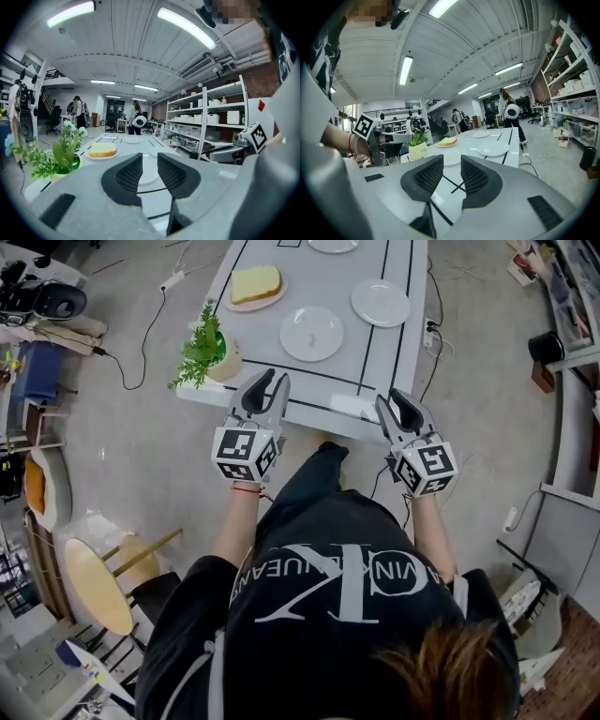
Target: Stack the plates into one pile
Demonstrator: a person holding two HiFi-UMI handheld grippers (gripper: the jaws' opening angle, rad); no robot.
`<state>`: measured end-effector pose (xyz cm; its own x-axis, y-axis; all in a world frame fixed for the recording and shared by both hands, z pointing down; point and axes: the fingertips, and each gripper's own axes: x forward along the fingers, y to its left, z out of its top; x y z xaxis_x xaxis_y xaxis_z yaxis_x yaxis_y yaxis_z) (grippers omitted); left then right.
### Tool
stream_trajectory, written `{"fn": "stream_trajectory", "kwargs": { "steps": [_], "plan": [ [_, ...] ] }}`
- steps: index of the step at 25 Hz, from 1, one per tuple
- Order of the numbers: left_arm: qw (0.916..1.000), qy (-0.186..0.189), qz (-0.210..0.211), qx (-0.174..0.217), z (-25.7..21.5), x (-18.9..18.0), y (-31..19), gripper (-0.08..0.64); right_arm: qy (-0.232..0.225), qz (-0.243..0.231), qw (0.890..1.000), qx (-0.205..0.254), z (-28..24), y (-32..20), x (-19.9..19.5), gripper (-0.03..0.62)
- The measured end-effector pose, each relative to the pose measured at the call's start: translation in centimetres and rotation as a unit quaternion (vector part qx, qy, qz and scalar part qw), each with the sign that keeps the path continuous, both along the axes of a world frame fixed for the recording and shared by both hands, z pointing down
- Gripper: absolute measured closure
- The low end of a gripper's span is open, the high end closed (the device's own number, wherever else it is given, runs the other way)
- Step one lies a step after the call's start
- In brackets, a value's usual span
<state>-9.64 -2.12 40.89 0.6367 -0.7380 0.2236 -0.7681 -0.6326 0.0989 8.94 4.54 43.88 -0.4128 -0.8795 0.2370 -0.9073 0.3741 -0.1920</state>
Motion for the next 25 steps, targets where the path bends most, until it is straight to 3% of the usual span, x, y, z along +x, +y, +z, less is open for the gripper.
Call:
{"fn": "stream_trajectory", "kwargs": {
  "steps": [7, 13, 18, 25],
  "plan": [
    [0.9991, 0.011, -0.006, -0.041, 1.9, 0.4, -7.2, 0.454, 0.014, -0.02, 0.998, -0.057, 1.3, -8.5, -1.5, 0.487],
    [0.9953, 0.001, -0.026, -0.093, 4.6, 0.7, -11.4, 0.454, 0.018, -0.043, 0.99, -0.136, 4.2, -13.3, -2.9, 0.483],
    [0.9847, -0.028, -0.034, -0.168, 8.5, 0.2, -12.9, 0.454, 0.034, -0.046, 0.974, -0.217, 7.0, -16.0, -3.6, 0.471],
    [0.9702, -0.047, -0.026, -0.236, 11.5, 0.4, -15.1, 0.428, 0.052, -0.019, 0.959, -0.276, 9.3, -19.1, -3.9, 0.423]
  ]
}}
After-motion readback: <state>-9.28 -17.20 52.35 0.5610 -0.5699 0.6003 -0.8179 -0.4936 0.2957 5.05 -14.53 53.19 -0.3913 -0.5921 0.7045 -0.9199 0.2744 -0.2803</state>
